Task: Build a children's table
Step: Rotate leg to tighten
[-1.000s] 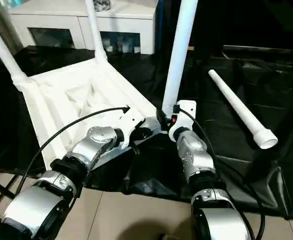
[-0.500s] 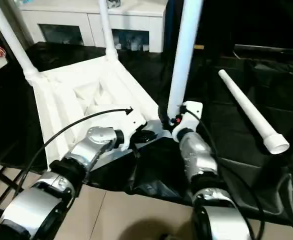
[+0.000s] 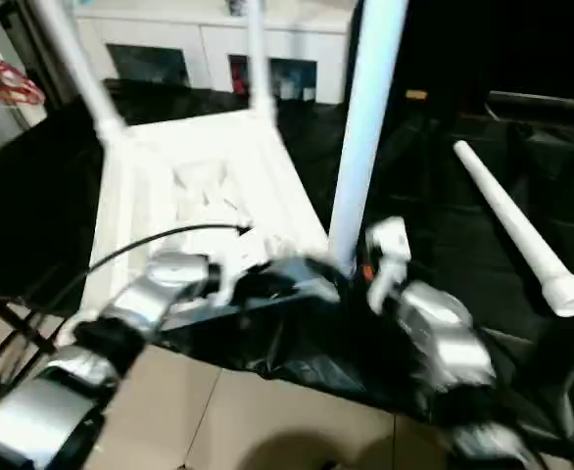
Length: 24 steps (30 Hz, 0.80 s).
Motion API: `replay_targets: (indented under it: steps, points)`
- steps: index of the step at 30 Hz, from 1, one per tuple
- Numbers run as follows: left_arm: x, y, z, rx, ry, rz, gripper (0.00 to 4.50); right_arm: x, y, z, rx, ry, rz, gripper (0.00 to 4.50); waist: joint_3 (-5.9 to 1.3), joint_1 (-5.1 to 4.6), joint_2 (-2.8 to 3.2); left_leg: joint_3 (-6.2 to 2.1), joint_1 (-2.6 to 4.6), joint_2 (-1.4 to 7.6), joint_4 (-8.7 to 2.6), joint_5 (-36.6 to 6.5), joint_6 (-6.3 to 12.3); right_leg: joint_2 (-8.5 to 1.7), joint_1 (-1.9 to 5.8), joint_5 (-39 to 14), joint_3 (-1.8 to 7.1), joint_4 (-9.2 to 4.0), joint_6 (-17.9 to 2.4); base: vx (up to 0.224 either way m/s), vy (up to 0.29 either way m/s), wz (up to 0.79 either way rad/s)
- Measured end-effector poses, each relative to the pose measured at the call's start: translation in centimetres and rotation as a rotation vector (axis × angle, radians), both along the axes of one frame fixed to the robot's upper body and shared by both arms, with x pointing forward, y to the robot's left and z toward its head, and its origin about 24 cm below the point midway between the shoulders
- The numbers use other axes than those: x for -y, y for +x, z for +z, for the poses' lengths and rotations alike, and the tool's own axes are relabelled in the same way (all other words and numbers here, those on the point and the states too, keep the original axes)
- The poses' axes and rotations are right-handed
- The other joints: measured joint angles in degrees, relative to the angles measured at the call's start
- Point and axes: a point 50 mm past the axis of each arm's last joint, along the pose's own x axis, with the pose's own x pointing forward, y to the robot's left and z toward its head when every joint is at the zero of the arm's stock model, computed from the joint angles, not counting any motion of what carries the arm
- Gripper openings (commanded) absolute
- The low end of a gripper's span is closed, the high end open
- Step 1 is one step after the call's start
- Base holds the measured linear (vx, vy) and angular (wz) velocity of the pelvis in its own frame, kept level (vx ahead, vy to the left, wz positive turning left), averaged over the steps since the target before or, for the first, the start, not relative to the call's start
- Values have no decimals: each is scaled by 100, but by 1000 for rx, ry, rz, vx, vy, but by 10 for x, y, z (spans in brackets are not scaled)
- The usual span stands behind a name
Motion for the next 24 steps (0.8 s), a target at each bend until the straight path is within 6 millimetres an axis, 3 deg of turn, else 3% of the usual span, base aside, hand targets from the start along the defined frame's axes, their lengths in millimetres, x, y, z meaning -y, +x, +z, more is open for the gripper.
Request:
replay_targets:
  steps: [3, 4, 14, 24]
  points:
    - [-5, -3, 0, -19, 8, -59, 0, 4, -8, 3, -14, -63, 114, 378, 0, 19, 1, 0, -8, 2, 0, 0, 0, 0, 1, -4, 4, 1, 7, 0, 0, 0]
    - [-6, -4, 1, -21, 15, -77, 0, 4, -9, 4, -20, -76, 142, 352, -1, 21, 1, 0, -10, 2, 1, 1, 1, 0, 1, -5, 5, 1, 8, 0, 0, 0]
    - [-12, -8, 1, -30, 32, -149, 0, 7, -18, 3, -46, -166, 239, 277, -3, 55, 4, 1, -16, 3, 2, 1, 1, -1, 6, -20, 10, 1, 29, 0, 0, 0]
    - [-13, -7, 1, -18, 33, -136, 0, 3, -18, 2, -39, -163, 213, 274, -4, 51, -1, 1, -15, 2, 3, 1, 1, -1, 8, -22, 10, 1, 30, 0, 0, 0]
